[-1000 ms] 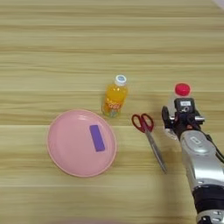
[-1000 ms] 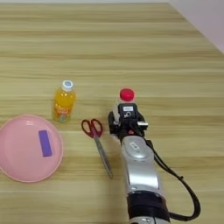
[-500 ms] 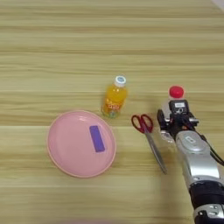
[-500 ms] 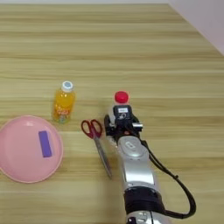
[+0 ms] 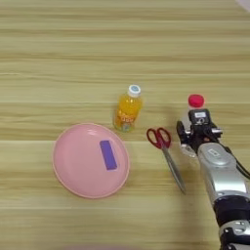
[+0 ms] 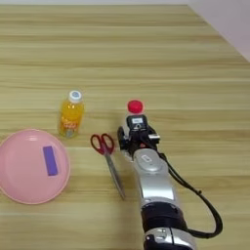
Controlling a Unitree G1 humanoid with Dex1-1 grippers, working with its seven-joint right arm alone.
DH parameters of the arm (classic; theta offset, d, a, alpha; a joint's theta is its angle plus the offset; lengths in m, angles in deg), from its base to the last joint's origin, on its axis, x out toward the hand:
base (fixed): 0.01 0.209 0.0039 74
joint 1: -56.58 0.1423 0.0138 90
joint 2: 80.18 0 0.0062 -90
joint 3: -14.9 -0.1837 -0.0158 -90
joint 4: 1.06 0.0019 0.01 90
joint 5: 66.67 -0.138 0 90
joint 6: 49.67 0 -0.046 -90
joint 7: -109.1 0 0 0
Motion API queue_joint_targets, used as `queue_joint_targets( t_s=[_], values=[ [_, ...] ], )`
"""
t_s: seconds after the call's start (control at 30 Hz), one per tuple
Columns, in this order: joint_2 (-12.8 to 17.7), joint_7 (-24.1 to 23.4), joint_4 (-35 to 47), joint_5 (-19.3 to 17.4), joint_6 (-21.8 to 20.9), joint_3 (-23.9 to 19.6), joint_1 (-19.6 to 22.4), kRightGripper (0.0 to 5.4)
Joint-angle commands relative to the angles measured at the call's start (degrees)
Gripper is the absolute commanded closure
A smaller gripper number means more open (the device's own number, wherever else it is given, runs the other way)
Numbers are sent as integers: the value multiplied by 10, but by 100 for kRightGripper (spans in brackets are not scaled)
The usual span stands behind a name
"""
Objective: Move the objects on the table
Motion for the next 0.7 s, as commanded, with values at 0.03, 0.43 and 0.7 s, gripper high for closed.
queue_joint_targets(
  t_s=[0.03, 0.43, 0.7],
  values=[
    [15, 8, -1, 5, 22, 8, 14, 223],
    [10, 12, 8, -7, 71, 9, 2, 224],
    [-35, -56, 73, -9, 121, -10, -39, 225]
  ],
)
